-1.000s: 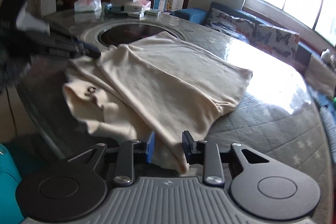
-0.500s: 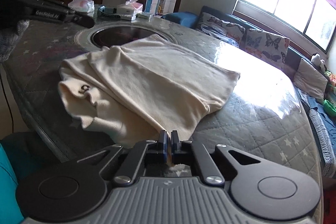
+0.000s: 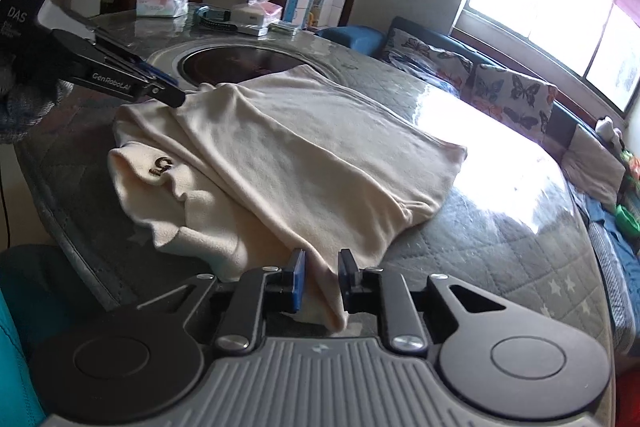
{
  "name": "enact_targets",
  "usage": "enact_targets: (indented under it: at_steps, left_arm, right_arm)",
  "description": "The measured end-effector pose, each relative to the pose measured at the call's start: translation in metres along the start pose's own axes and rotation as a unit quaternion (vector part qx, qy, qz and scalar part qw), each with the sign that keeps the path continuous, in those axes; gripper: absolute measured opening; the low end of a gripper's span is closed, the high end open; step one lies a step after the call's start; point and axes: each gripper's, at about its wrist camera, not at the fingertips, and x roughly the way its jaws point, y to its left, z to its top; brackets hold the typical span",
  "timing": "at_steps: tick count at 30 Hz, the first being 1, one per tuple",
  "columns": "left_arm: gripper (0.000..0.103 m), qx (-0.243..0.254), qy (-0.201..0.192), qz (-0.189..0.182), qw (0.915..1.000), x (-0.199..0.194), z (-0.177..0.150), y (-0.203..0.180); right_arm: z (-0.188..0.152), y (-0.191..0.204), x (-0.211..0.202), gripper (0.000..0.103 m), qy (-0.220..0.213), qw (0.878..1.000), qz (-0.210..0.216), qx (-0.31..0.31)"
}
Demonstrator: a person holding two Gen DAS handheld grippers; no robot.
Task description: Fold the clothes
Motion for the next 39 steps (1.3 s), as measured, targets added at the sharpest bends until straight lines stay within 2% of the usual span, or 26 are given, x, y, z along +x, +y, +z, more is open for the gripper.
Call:
enact_targets:
  at_steps: [2, 4, 5, 7, 11, 14, 17, 19, 23, 27, 32, 35, 39]
  left_arm:
    - [0.014, 0.003, -0.001, -0.003, 1.0000, 0.001, 0.000, -0.001]
    - [0.003, 0.006, -0.004, -0.007, 0.9999, 0.001, 0.000, -0.003]
    - [0.002, 0.003, -0.009, -0.007, 0.9999, -0.002, 0.002, -0.002]
    - [0.001, -0.003, -0.019, -0.005, 0.9998, -0.010, 0.006, -0.002]
    - [0.001, -0.019, -0.041, -0.016, 0.9988, -0.035, 0.015, 0.003]
    - [0.001, -0.017, -0.027, -0.025, 0.9992, -0.037, 0.012, 0.003]
    - [0.004, -0.001, 0.006, -0.001, 1.0000, -0.022, 0.000, 0.001]
    - [0.005, -0.011, 0.022, -0.006, 0.9997, -0.017, -0.002, 0.007]
    - [0.005, -0.004, -0.009, -0.015, 0.9998, -0.028, 0.007, 0.011]
    - [0.005, 0.008, -0.027, -0.038, 0.9989, -0.019, 0.022, 0.000]
    - [0.006, 0.026, -0.007, -0.055, 0.9981, 0.019, 0.024, -0.010]
    - [0.006, 0.025, 0.018, -0.047, 0.9984, 0.038, 0.018, -0.008]
    - [0.007, 0.028, 0.010, -0.054, 0.9981, 0.031, 0.014, -0.006]
  right_arm:
    - [0.001, 0.003, 0.003, 0.016, -0.001, 1.000, 0.000, -0.010]
    - [0.001, 0.006, 0.005, 0.015, -0.001, 1.000, -0.005, -0.023]
    - [0.001, 0.006, 0.005, 0.008, -0.003, 1.000, -0.006, -0.023]
    - [0.003, 0.004, 0.002, 0.004, -0.008, 1.000, -0.003, -0.016]
    - [0.006, -0.003, -0.010, 0.003, -0.020, 1.000, -0.004, -0.009]
    - [0.004, -0.006, -0.013, 0.003, -0.016, 1.000, 0.004, -0.006]
    - [-0.001, -0.007, -0.006, 0.008, 0.001, 1.000, 0.018, 0.001]
    - [0.003, -0.015, 0.000, 0.012, -0.001, 1.000, 0.019, 0.021]
    - [0.010, -0.032, 0.014, 0.012, -0.005, 0.998, 0.020, 0.063]
    - [0.017, -0.049, 0.027, 0.012, -0.009, 0.994, 0.022, 0.104]
    - [0.025, -0.071, 0.043, 0.012, -0.014, 0.987, 0.024, 0.155]
    - [0.023, -0.078, 0.054, 0.012, -0.007, 0.984, 0.021, 0.174]
    - [0.020, -0.078, 0.050, 0.013, -0.009, 0.986, 0.007, 0.169]
